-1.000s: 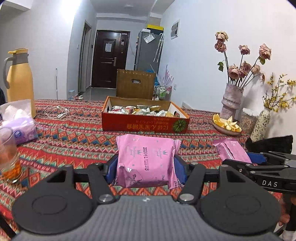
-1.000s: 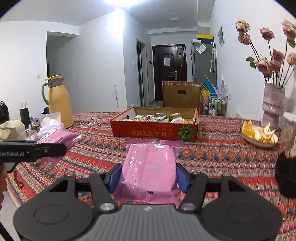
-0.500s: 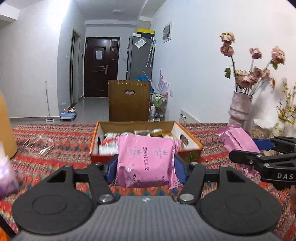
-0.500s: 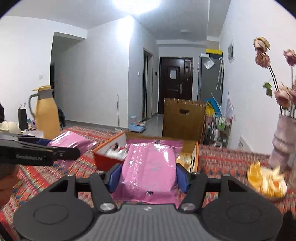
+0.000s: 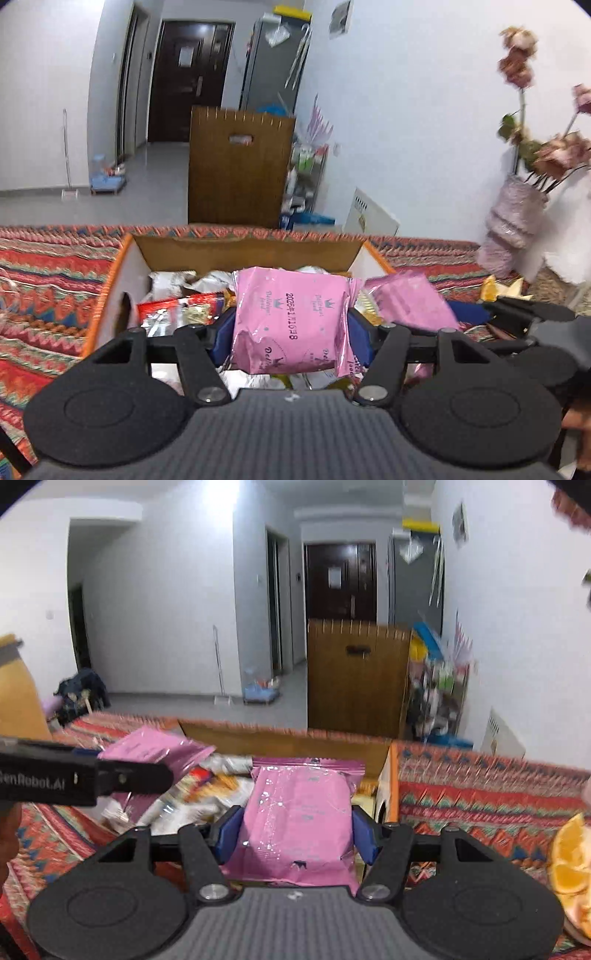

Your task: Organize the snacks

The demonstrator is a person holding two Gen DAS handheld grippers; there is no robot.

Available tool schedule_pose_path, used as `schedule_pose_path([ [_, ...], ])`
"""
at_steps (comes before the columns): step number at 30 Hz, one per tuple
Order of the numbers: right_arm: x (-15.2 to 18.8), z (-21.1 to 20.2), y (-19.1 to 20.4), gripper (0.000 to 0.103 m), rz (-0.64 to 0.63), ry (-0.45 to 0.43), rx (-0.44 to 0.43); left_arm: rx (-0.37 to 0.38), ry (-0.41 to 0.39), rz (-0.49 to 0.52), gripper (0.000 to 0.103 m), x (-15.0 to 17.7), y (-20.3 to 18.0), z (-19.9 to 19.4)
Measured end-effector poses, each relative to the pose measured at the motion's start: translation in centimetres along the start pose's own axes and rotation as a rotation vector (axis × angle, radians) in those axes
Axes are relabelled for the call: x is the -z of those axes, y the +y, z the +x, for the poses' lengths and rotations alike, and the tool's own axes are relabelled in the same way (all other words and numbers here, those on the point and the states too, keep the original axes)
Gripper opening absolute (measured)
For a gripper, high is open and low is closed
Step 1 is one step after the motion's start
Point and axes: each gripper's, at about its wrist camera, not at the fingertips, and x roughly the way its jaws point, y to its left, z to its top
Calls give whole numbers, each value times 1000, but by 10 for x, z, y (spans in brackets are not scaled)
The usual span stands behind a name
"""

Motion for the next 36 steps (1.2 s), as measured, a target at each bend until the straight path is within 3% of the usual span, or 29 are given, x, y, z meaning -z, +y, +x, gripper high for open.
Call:
schedule_pose_path([
  [6, 9, 48, -2, 63, -29, 77, -5, -7, 90, -29, 64, 5, 7, 60],
  [10, 4, 48, -4, 82, -65, 70, 32, 14, 118, -45, 71, 17, 9, 73],
  [14, 1, 44, 1, 86, -118, 66, 52, 16, 86, -49, 81, 18, 14, 69],
  [19, -9, 35, -2, 90, -106, 20, 59, -5, 43, -17, 89, 8, 13, 54],
  [27, -18, 13, 4, 91, -85, -33, 57, -51, 0, -22, 90, 2, 20, 18],
  [36, -27, -59, 22, 95, -96, -119, 95, -101, -141, 65, 97, 1, 14, -85],
])
